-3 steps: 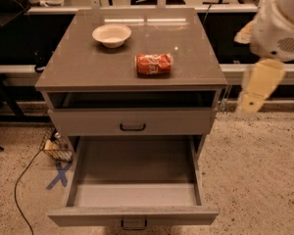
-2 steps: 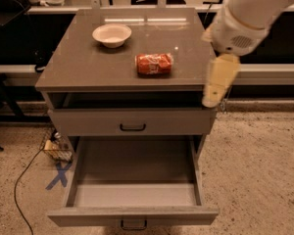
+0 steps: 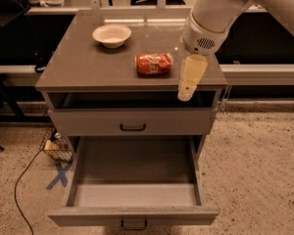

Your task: Place coke can into middle drawer

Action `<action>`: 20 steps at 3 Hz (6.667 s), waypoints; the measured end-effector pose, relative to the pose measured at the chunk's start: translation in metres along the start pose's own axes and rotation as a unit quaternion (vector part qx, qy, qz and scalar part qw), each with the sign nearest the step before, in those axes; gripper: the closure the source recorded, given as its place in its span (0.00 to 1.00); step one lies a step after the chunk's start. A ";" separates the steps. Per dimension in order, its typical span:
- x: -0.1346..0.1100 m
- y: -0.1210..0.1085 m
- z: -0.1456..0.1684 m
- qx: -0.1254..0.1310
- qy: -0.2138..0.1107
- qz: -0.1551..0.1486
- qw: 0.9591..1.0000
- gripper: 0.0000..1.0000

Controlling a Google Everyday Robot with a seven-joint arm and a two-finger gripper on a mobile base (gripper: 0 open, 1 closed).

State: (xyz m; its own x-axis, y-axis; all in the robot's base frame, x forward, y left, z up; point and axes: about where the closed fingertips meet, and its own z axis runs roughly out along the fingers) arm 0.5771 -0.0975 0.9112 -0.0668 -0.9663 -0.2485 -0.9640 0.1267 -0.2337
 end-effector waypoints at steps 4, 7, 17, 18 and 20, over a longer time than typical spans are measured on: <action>-0.027 -0.111 0.077 0.047 -0.015 0.069 0.996 0.00; -0.045 -0.117 0.126 0.004 -0.027 0.084 0.996 0.50; 0.085 0.127 0.171 -0.166 -0.012 0.237 0.957 1.00; 0.100 0.152 0.226 -0.184 -0.039 0.292 0.938 1.00; 0.099 0.152 0.296 -0.154 -0.101 0.350 0.918 1.00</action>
Offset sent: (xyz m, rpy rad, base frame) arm 0.1201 0.0250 -0.0082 0.0261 -0.1259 -0.0887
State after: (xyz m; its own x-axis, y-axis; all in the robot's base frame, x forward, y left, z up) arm 0.4998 -0.1078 0.5730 -0.6791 -0.6069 -0.4128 -0.7320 0.6017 0.3195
